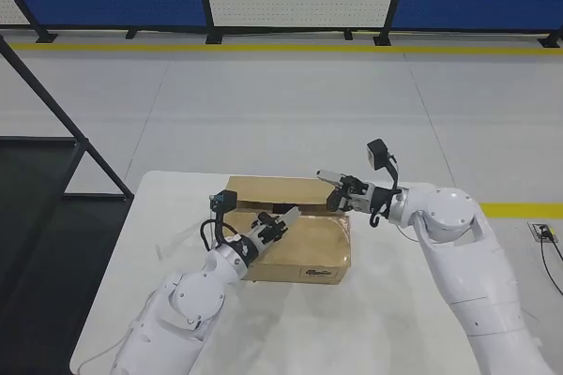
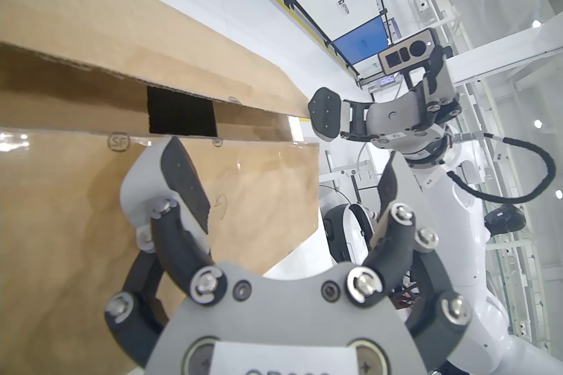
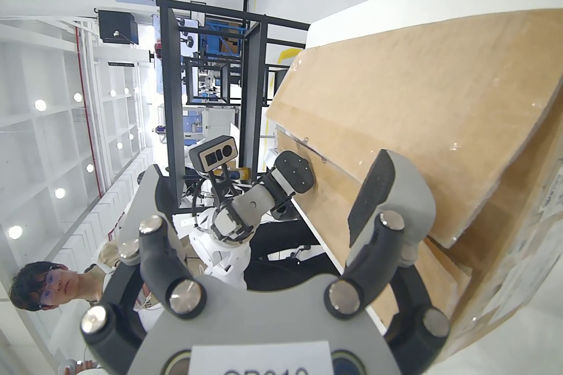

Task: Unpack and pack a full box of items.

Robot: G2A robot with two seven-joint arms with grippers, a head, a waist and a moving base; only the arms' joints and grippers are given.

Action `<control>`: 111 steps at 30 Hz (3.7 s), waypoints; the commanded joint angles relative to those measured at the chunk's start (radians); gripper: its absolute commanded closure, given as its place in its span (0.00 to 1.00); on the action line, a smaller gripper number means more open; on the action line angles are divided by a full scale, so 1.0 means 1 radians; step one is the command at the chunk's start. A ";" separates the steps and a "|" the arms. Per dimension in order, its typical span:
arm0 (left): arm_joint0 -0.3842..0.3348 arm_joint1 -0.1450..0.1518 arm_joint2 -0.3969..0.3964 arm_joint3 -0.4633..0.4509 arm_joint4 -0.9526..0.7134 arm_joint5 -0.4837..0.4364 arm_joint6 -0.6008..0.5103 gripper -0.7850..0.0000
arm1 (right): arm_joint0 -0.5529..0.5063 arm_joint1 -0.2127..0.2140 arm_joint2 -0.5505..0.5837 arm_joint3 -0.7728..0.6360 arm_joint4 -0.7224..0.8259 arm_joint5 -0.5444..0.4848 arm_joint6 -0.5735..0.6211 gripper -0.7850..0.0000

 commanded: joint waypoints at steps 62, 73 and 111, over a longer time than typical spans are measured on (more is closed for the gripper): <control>0.067 -0.031 -0.298 0.324 -0.680 0.090 0.257 0.00 | -0.065 0.030 -0.071 -0.049 0.006 -0.060 -0.003 0.00; -0.059 -0.050 -0.257 0.491 -0.726 0.093 0.242 0.00 | -0.072 0.036 -0.076 -0.076 0.004 -0.048 -0.023 0.00; -0.141 -0.054 -0.376 0.548 -0.871 -0.043 0.219 0.00 | 0.026 0.027 -0.117 0.091 0.068 -0.058 -0.093 0.00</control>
